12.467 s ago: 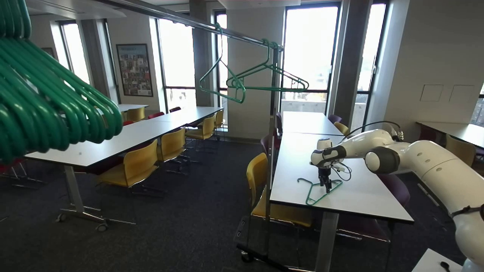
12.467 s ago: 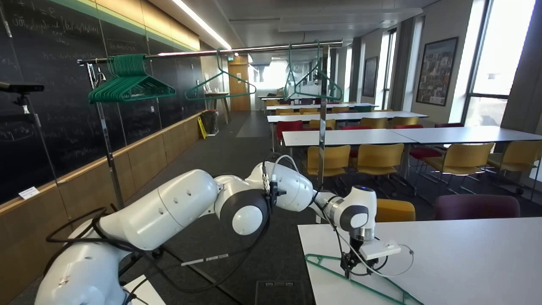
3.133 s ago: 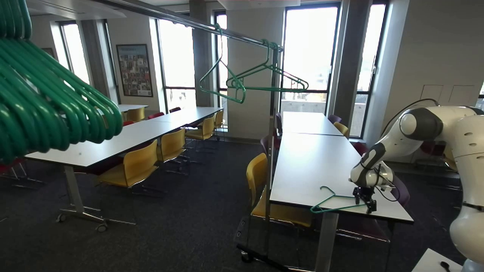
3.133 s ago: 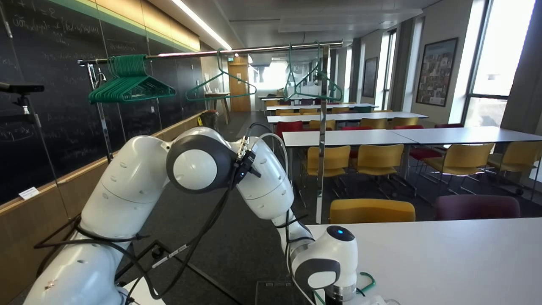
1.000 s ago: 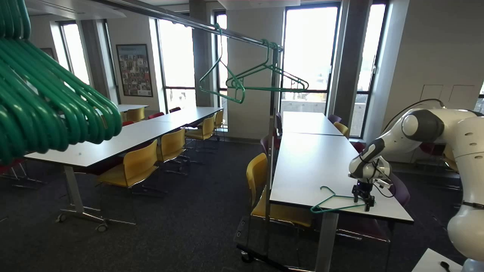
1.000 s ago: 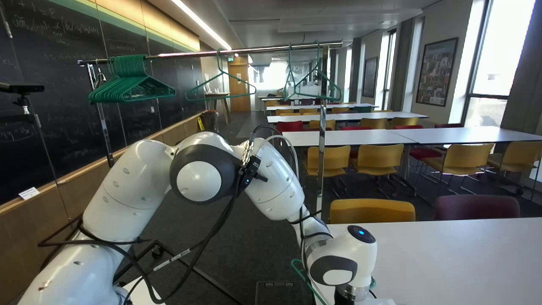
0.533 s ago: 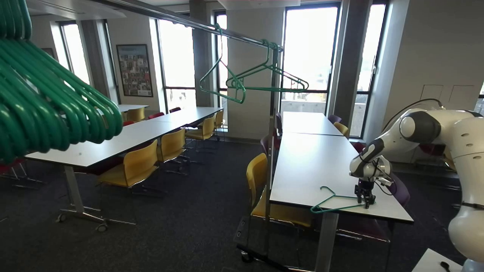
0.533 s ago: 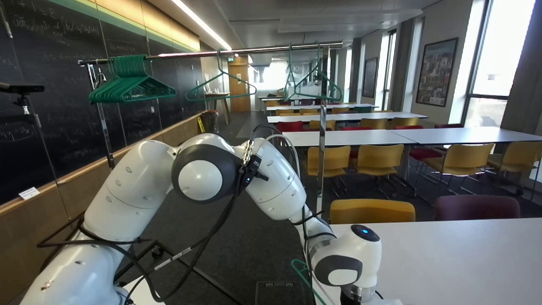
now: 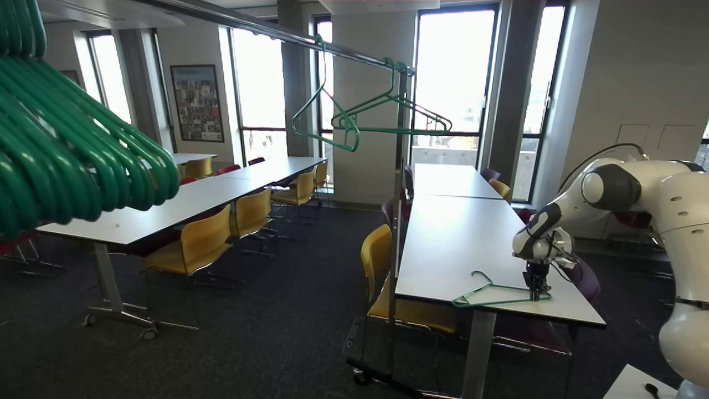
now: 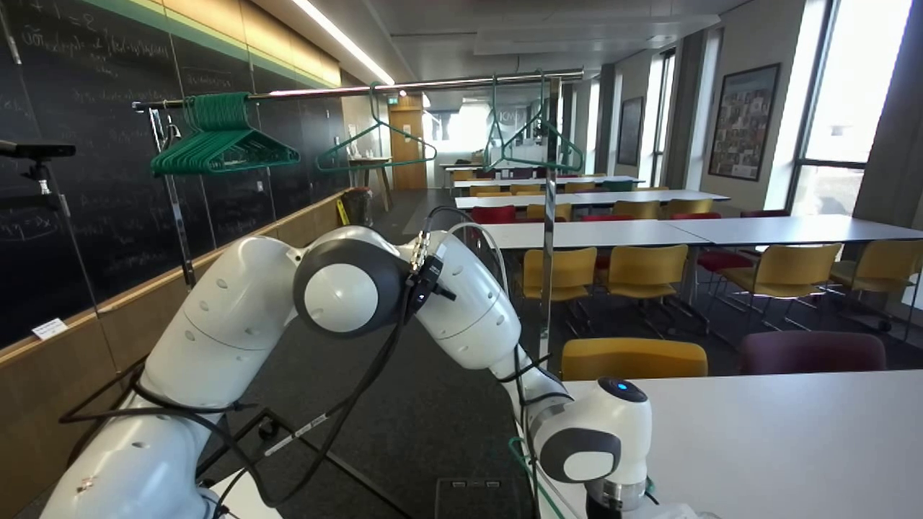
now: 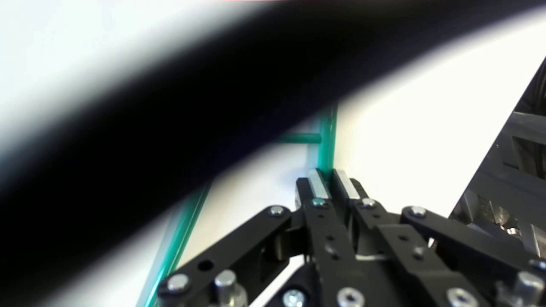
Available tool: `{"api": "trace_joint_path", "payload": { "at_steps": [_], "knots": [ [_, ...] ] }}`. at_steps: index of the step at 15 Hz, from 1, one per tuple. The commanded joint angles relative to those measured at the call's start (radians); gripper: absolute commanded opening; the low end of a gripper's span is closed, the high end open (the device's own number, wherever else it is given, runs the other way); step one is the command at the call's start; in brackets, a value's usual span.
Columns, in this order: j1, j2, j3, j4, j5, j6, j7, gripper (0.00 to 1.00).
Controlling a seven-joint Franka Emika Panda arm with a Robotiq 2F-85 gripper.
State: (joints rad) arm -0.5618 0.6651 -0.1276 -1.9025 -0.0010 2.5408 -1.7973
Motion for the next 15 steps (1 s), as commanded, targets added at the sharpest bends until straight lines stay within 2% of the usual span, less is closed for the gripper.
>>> {"api": "trace_joint_path", "payload": {
  "at_steps": [1, 4, 7, 11, 15],
  "knots": [
    [0.021, -0.007, -0.022, -0.005, -0.028, -0.018, 0.024, 0.02],
    [0.037, -0.032, -0.03, -0.047, -0.04, 0.022, 0.026, 0.02],
    [0.049, -0.093, -0.033, -0.145, -0.065, 0.123, 0.008, 0.02],
    [0.028, -0.214, 0.001, -0.306, -0.048, 0.242, -0.029, 0.02],
    [0.015, -0.355, 0.048, -0.435, -0.01, 0.274, -0.056, 0.02]
  ]
}}
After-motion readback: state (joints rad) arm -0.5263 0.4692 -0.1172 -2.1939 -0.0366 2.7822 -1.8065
